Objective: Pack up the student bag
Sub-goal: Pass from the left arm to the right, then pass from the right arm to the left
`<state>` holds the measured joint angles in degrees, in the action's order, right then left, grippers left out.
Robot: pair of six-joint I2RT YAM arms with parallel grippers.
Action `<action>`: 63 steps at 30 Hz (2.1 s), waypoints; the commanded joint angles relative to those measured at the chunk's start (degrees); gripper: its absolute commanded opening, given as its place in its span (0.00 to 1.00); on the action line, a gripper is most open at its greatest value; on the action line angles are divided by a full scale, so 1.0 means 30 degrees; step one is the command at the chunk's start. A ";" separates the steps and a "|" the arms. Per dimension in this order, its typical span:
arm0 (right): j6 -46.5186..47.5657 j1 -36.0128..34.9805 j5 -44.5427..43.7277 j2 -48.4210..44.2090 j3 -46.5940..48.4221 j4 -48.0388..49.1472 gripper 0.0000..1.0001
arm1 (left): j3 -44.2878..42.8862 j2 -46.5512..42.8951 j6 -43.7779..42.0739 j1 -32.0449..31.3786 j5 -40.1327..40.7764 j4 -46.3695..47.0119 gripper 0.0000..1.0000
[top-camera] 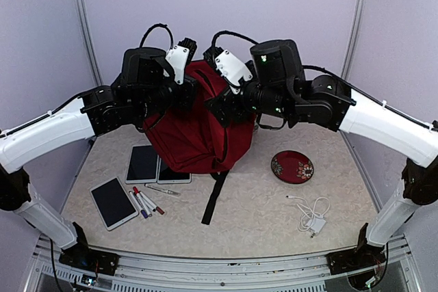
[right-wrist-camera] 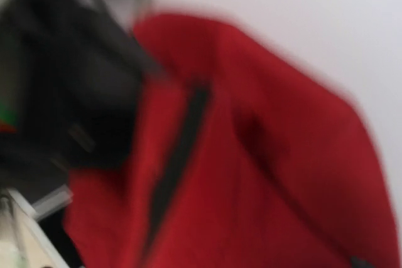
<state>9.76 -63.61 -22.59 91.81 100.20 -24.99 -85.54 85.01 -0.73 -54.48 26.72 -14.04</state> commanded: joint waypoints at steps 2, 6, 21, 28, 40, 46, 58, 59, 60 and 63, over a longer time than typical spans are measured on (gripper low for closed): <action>0.0294 0.1066 -0.3388 -0.0574 -0.2156 0.1961 0.98 | 0.0330 -0.1017 -0.0947 -0.0093 -0.0463 0.2104 0.00; 0.0701 0.1494 -0.3818 -0.0560 -0.3058 0.3345 0.32 | 0.0735 -0.1325 -0.1181 -0.0092 -0.2261 0.2679 0.00; -0.4517 0.5848 0.7153 -0.4515 -0.6694 0.5881 0.00 | 1.2968 -0.6900 0.7936 1.1015 -1.0932 0.7571 0.99; -0.5605 0.7709 0.9753 -0.5303 -0.8635 0.6668 0.00 | 1.3399 -0.0493 0.9618 1.1277 -1.5087 0.9552 0.99; -0.5634 0.8711 1.0893 -0.5900 -1.0451 0.7725 0.00 | 0.9681 0.8778 1.2595 0.9642 -1.9182 1.6030 0.94; -0.5481 0.8812 1.1197 -0.5932 -1.0576 0.7786 0.00 | 0.6542 1.1643 1.2508 0.9292 -1.9398 1.5291 0.93; -0.5256 0.8912 1.0193 -0.6641 -0.9458 0.5891 0.00 | 0.7504 0.8697 1.2241 0.8971 -2.0804 1.4831 0.00; -0.5327 0.8964 0.9968 -0.6800 -0.9223 0.5525 0.00 | 0.7814 0.7464 1.1522 0.8738 -2.0260 1.3812 0.00; -0.5442 0.9047 0.9812 -0.6988 -0.9021 0.5095 0.00 | 0.8153 0.6171 1.0754 0.8489 -1.9543 1.2729 0.00; -0.5794 0.9355 0.9439 -0.7136 -0.8358 0.3623 0.00 | 0.9123 0.2218 0.9381 0.7583 -1.7540 0.9923 0.00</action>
<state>-6.68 -36.82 7.77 73.43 70.65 -11.40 -59.64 106.96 35.11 -27.94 -31.44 22.55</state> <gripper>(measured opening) 0.016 0.016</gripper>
